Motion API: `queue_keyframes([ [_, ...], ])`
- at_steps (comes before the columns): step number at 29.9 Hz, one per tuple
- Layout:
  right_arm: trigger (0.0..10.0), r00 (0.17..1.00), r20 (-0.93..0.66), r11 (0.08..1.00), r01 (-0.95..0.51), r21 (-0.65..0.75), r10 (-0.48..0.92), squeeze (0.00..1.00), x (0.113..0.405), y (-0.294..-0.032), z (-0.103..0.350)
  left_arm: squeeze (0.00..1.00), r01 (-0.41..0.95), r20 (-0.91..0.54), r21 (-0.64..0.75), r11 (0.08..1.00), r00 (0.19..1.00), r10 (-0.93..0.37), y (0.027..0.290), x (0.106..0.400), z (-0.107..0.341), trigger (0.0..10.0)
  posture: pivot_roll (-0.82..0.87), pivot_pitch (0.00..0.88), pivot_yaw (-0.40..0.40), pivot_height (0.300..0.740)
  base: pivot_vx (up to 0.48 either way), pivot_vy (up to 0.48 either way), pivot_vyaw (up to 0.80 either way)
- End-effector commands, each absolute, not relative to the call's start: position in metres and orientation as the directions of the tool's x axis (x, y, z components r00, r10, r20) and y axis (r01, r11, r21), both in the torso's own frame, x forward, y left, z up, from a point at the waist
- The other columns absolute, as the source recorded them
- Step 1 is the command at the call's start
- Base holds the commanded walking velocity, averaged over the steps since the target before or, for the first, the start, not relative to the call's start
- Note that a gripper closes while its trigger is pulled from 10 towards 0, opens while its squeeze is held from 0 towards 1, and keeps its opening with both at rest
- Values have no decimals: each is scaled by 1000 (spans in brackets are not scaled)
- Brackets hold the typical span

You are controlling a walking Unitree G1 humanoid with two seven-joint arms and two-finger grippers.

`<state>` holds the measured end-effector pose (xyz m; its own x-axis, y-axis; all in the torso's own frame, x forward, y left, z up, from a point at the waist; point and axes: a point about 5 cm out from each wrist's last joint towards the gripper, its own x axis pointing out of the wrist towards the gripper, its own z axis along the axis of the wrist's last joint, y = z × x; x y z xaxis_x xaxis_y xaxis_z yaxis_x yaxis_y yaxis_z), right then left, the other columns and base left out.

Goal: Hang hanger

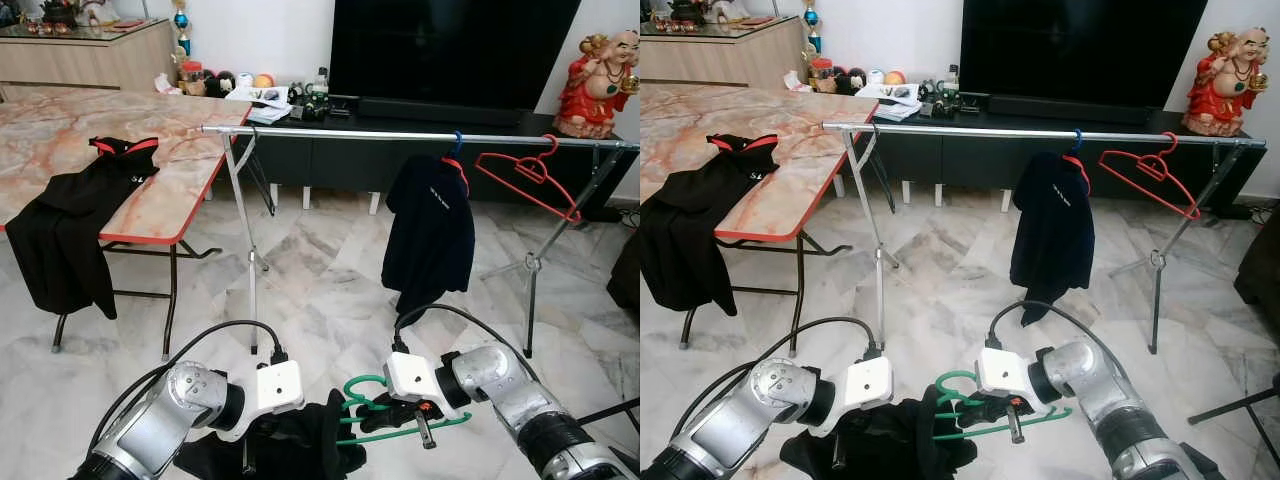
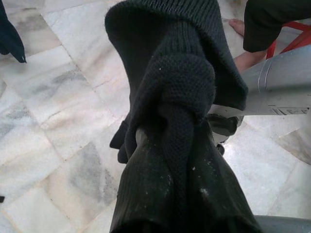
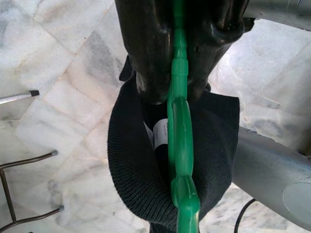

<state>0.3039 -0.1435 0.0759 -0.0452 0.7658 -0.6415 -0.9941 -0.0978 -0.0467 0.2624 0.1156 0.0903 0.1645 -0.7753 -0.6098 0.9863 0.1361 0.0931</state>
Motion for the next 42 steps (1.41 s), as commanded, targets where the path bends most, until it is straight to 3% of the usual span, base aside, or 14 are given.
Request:
queue_keyframes([
  [1, 0, -93, -636, -151, -988, -38, 766, 0, 298, -127, 69, 745, 982, -509, 160, 99, 168, -844, 97, 270, 117, 10000, 166, 0, -63, 740, 0, 0, 0],
  [2, 0, -92, -635, -151, -988, -39, 767, 0, 297, -126, 69, 745, 983, -510, 156, 97, 164, -844, 98, 269, 117, 10000, 166, 0, -63, 740, 0, 0, 0],
  [3, 0, -88, -631, -148, -988, -42, 771, 0, 297, -125, 69, 1000, 984, -509, 148, 94, 157, -846, 98, 269, 117, 10000, 166, 0, -63, 740, 0, 0, 0],
  [9, 0, -41, -609, -103, -992, -67, 792, 0, 298, -120, 66, 1000, 981, -504, 176, 86, 164, -848, 100, 269, 120, 10000, 170, 0, -64, 740, 0, 0, 0],
  [21, 0, 77, -548, 19, -994, -111, 833, 0, 302, -113, 65, 1000, 964, -483, 207, 164, 247, -840, 114, 275, 123, 10000, 172, 0, -67, 740, 0, 0, 0],
  [22, 0, 108, -534, 49, -991, -124, 838, 0, 304, -114, 66, 427, 956, -484, 218, 197, 281, -829, 116, 277, 121, 10000, 167, 0, -66, 740, 0, 0, 0],
  [23, 0, 153, -512, 95, -986, -137, 845, 0, 307, -114, 69, 0, 948, -481, 228, 223, 309, -820, 118, 278, 120, 10000, 168, 0, -68, 740, 0, 0, 0],
  [31, 0, 264, -440, 214, -963, -161, 858, 0, 315, -115, 77, 0, 922, -448, 255, 291, 380, -809, 128, 280, 121, 10000, 171, 0, -72, 740, 0, 0, 0],
  [42, 0, 434, -401, 384, -901, -202, 807, 0, 323, -118, 77, 0, 774, -335, 366, 516, 627, -703, 165, 298, 138, 10000, 170, 0, -80, 740, 0, 0, 0],
])
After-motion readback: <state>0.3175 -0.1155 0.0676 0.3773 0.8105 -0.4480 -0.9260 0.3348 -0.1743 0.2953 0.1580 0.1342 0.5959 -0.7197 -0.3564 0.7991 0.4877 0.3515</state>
